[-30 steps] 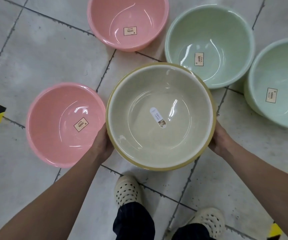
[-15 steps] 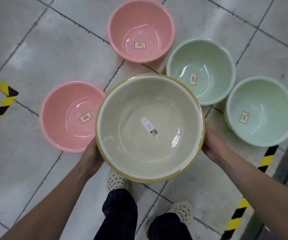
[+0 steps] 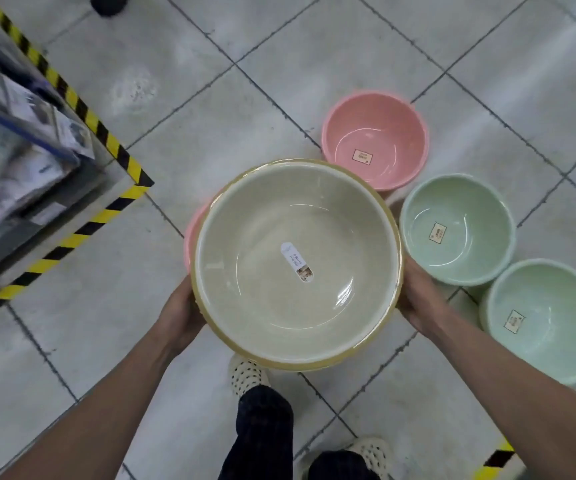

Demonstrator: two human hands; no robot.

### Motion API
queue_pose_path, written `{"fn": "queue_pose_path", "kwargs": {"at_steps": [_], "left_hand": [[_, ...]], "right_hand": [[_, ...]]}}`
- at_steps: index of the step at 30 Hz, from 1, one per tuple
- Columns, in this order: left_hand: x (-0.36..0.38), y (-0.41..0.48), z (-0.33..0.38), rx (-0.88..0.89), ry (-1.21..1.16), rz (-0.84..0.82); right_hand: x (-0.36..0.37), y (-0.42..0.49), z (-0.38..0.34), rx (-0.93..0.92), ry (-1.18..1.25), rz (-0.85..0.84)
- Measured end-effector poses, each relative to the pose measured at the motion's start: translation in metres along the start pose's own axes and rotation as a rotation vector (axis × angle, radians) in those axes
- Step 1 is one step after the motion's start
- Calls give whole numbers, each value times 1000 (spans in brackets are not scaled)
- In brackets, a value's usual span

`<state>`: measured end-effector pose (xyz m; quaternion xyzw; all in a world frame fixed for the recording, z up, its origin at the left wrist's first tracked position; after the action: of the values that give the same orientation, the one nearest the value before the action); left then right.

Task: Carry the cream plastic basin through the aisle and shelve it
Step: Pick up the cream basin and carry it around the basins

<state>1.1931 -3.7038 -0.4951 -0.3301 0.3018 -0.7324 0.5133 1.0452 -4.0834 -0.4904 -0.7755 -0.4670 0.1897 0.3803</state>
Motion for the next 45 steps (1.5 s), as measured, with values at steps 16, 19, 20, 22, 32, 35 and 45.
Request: {"fn": "queue_pose_path", "kwargs": {"at_steps": [16, 19, 20, 22, 32, 35, 45], "left_hand": [[-89, 96, -23, -6, -141, 98], [-92, 113, -31, -11, -182, 104], [-93, 119, -33, -9, -193, 107], [-94, 132, -38, 2, -200, 92], [-109, 162, -42, 57, -192, 182], [-110, 158, -37, 73, -175, 179], [-107, 176, -34, 23, -222, 219]], "right_hand": [[67, 142, 36, 78, -11, -112], [65, 165, 48, 83, 32, -79], [67, 171, 52, 85, 47, -86], [70, 183, 60, 85, 44, -92], [92, 208, 40, -26, 53, -133], [95, 204, 32, -37, 74, -134], [106, 226, 33, -13, 105, -185]]}}
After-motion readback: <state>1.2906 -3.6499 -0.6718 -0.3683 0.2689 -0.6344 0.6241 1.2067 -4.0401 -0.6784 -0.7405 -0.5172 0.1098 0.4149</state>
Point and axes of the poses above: each hand's wrist, its own y-axis towards the middle knuckle, its own x-axis out of the palm, z = x × y, the point moved 7 cm from there along y, towards the middle knuckle, and after that the axes turned 4 degrees about -z, right-handed, at the moved point
